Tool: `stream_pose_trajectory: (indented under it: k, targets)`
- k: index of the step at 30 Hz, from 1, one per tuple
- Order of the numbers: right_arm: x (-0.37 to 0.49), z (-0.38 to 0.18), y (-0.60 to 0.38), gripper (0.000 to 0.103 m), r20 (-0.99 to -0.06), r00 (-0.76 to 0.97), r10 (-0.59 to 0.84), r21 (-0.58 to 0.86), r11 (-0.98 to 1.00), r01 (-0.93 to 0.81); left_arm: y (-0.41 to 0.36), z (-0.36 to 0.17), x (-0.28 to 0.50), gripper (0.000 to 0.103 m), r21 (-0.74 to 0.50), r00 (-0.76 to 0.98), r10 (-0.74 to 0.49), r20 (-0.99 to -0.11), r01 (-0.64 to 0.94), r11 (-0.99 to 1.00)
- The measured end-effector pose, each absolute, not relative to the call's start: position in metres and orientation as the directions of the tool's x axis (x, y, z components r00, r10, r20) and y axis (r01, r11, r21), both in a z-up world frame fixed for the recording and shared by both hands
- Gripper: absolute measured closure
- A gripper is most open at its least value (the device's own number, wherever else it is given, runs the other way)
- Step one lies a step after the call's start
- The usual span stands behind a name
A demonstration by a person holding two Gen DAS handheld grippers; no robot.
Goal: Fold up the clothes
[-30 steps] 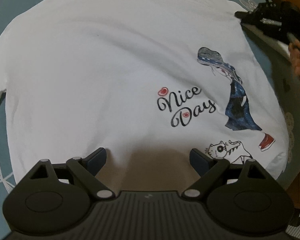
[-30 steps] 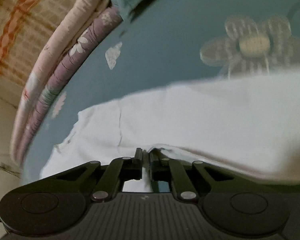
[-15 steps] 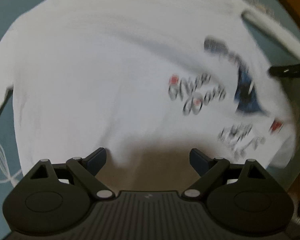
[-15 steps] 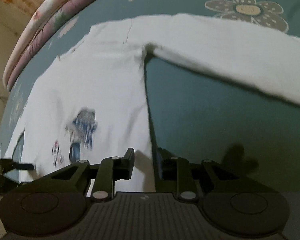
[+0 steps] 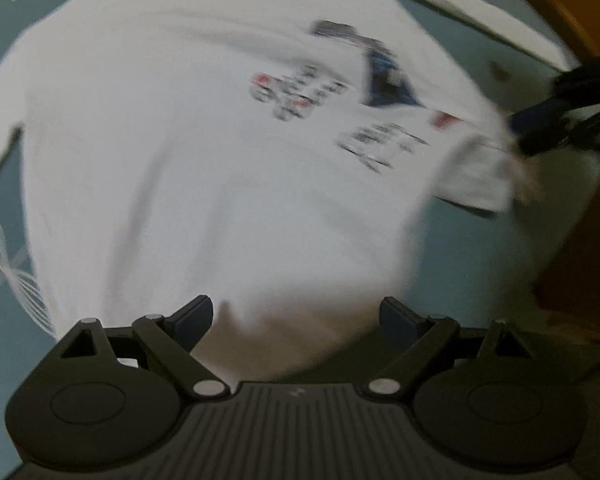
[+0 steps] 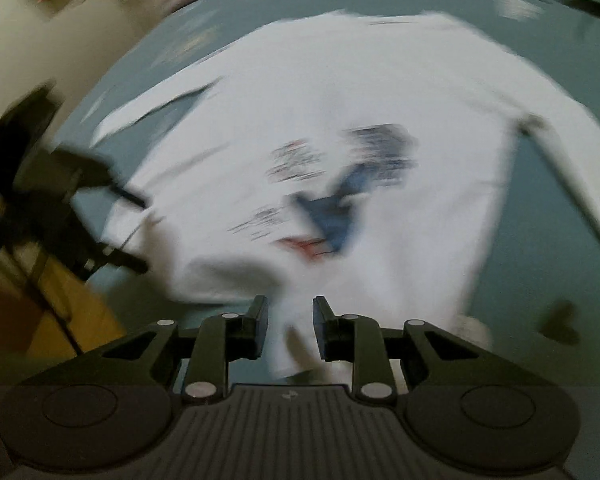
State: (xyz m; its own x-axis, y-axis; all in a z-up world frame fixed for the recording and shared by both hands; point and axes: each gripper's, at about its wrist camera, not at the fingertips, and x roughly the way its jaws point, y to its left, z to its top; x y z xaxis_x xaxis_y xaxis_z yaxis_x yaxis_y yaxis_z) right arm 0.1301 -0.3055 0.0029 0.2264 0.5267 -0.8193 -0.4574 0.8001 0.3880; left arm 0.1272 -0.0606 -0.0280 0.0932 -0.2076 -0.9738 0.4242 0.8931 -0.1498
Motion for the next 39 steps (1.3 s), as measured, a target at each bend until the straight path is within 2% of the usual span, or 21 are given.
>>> stream_pose_trajectory:
  k: [5,11,17,19,21,24,28,31,32,34,35,37,39]
  targets:
    - [0.127,-0.001,-0.264,0.073,-0.817,0.207,0.537,0.302,0.706,-0.641,-0.083,-0.034,0.106,0.014,-0.185,0.069,-0.251,-0.966,0.494,0.849]
    - [0.16,-0.038,-0.259,0.074,-0.838,0.215,0.501,0.263,0.717,-0.645,-0.103,-0.036,0.113,0.015,-0.211,0.136,-0.318,-0.938,0.501,0.839]
    - [0.178,-0.052,-0.272,0.074,-0.827,0.15,0.542,0.376,0.731,-0.57,-0.12,-0.044,0.121,0.016,-0.169,0.217,-0.348,-0.912,0.575,0.8]
    - [0.175,-0.048,-0.274,0.07,-0.831,0.141,0.538,0.377,0.731,-0.569,-0.125,-0.051,0.121,0.02,-0.093,0.251,-0.31,-0.917,0.622,0.777]
    - [0.164,-0.042,-0.271,0.056,-0.838,0.137,0.528,0.348,0.711,-0.611,-0.127,-0.058,0.119,0.023,0.027,0.307,-0.241,-0.921,0.666,0.746]
    - [0.143,-0.033,-0.263,0.041,-0.864,0.141,0.484,0.253,0.657,-0.71,-0.126,-0.064,0.118,0.023,0.141,0.364,-0.194,-0.911,0.716,0.684]
    - [0.109,-0.037,-0.25,0.041,-0.903,0.159,0.398,0.085,0.531,-0.843,-0.131,-0.063,0.117,0.023,0.156,0.366,-0.221,-0.904,0.764,0.626]
    - [0.091,-0.051,-0.241,0.042,-0.921,0.225,0.317,-0.052,0.473,-0.88,-0.136,-0.06,0.116,0.023,0.153,0.367,-0.251,-0.896,0.784,0.602]
    - [0.091,-0.052,-0.242,0.043,-0.919,0.229,0.322,-0.052,0.476,-0.878,-0.136,-0.057,0.114,0.023,0.154,0.373,-0.261,-0.89,0.786,0.599]
    - [0.094,-0.052,-0.244,0.051,-0.917,0.231,0.326,-0.044,0.492,-0.87,-0.139,-0.052,0.113,0.023,0.161,0.385,-0.277,-0.88,0.791,0.59]
    - [0.097,-0.051,-0.245,0.059,-0.917,0.23,0.324,-0.039,0.503,-0.863,-0.141,-0.051,0.114,0.022,0.159,0.386,-0.285,-0.877,0.794,0.586]
    - [0.102,-0.049,-0.251,0.067,-0.92,0.224,0.322,-0.026,0.519,-0.855,-0.145,-0.048,0.115,0.022,0.159,0.39,-0.301,-0.87,0.801,0.577]
    - [0.104,-0.047,-0.251,0.085,-0.926,0.218,0.309,-0.028,0.52,-0.854,-0.147,-0.045,0.114,0.022,0.177,0.405,-0.316,-0.858,0.81,0.559]
